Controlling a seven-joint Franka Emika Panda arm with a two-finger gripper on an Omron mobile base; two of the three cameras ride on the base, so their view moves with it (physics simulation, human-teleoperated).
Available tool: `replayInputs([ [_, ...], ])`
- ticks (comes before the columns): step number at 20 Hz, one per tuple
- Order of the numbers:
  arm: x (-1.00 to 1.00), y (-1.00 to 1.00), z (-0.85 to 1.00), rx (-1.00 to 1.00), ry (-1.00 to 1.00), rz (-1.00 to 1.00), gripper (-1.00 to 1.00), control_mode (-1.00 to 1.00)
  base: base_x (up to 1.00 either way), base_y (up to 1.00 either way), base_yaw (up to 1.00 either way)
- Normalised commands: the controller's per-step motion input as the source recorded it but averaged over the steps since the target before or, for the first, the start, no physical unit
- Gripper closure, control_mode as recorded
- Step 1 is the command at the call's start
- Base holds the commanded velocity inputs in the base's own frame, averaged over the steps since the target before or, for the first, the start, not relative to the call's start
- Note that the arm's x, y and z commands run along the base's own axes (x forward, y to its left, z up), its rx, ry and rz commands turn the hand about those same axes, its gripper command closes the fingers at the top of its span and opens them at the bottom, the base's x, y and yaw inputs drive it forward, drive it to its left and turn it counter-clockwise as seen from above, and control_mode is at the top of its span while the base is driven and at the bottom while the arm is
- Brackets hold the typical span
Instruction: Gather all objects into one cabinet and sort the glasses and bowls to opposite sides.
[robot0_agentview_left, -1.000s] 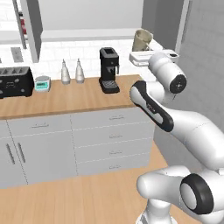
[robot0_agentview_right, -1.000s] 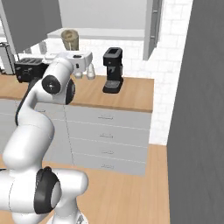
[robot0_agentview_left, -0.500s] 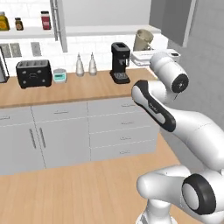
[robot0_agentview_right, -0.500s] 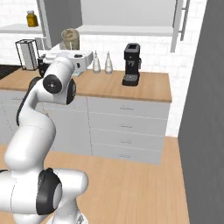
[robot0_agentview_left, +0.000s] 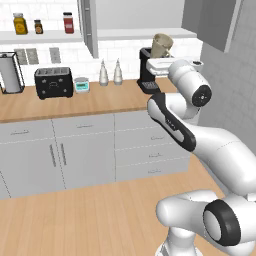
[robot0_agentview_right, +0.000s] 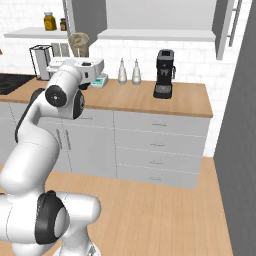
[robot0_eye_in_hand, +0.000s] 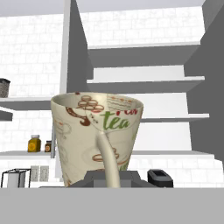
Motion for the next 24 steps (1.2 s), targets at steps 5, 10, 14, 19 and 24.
replayInputs([
  [5,0.0,0.0,0.0,0.0,0.0,0.0,1.0,1.0,-0.31,0.96,-0.04],
  [10,0.0,0.0,0.0,0.0,0.0,0.0,1.0,1.0,-0.25,0.87,-0.01],
  [14,0.0,0.0,0.0,0.0,0.0,0.0,1.0,1.0,0.0,0.63,0.32],
  [19,0.0,0.0,0.0,0.0,0.0,0.0,1.0,1.0,0.0,0.58,0.53],
  [24,0.0,0.0,0.0,0.0,0.0,0.0,1.0,1.0,0.0,0.56,0.56],
])
